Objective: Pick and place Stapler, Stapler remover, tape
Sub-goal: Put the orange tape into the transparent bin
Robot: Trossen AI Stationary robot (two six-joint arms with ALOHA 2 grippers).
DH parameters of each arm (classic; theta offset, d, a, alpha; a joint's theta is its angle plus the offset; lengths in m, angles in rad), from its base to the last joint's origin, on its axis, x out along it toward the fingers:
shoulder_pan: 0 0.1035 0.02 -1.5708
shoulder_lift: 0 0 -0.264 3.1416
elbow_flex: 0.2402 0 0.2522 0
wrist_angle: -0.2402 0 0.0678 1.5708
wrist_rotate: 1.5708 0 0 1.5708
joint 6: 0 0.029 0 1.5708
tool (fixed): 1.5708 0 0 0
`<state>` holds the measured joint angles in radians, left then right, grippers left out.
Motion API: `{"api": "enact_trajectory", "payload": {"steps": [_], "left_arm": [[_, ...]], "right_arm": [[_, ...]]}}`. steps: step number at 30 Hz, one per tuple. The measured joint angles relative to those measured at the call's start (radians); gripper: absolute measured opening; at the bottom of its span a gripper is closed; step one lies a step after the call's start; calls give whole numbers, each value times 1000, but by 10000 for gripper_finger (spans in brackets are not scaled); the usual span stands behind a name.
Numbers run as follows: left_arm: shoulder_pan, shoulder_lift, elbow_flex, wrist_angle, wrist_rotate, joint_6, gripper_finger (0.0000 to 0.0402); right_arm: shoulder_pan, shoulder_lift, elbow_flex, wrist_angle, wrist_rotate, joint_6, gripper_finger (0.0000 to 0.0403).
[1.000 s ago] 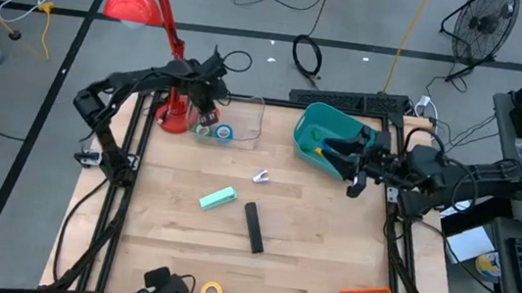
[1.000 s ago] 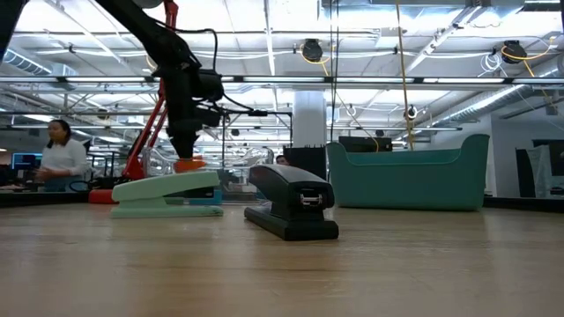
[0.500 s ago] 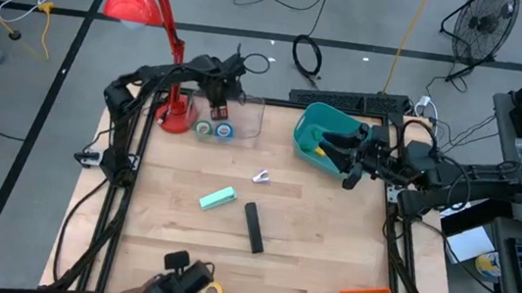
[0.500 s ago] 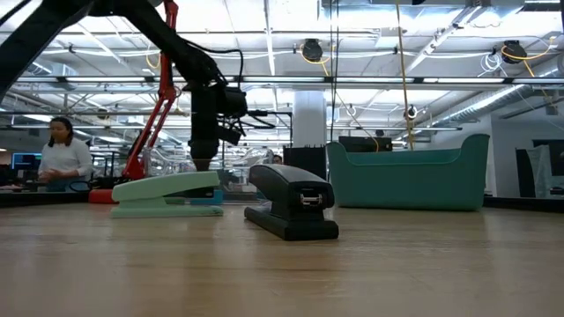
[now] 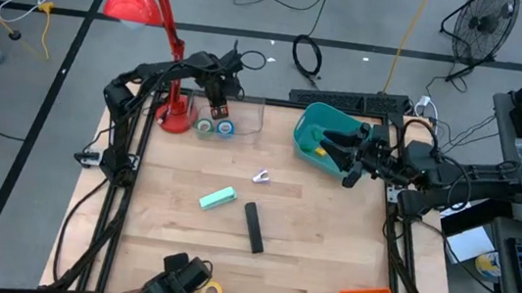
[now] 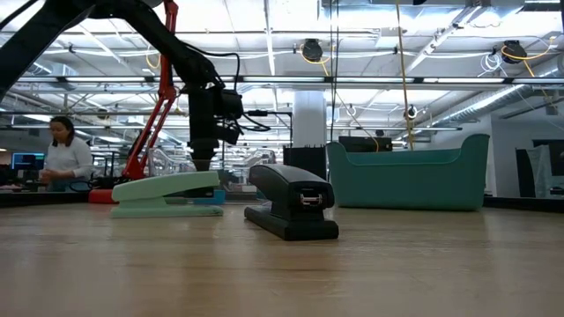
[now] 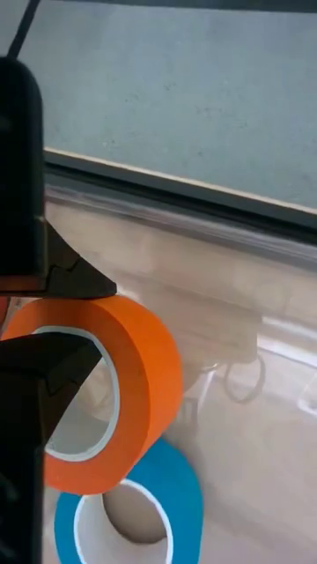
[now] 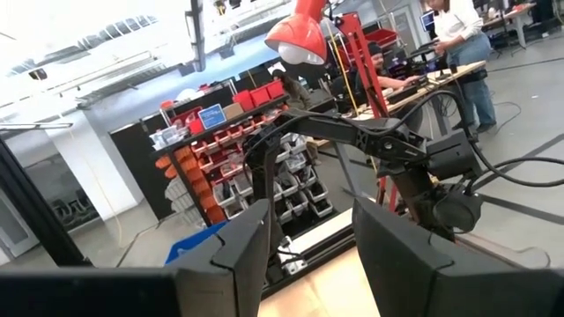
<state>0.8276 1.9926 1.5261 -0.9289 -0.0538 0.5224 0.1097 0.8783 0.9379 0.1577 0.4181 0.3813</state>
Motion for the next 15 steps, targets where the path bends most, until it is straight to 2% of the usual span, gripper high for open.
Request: {"api": "enact_trajectory", "payload": {"steps": [9,12,15], "left_arm": [[-8,0,0,-11,0,1,36],[-18,0,-8,-11,-41,2,37],[-24,0,-19,-6,-87,-2,83]], "right_arm": [[2,0,0,11,0,4,155],[2,0,0,11,0,12,155],[2,0,0,11,-1,12,155]]}}
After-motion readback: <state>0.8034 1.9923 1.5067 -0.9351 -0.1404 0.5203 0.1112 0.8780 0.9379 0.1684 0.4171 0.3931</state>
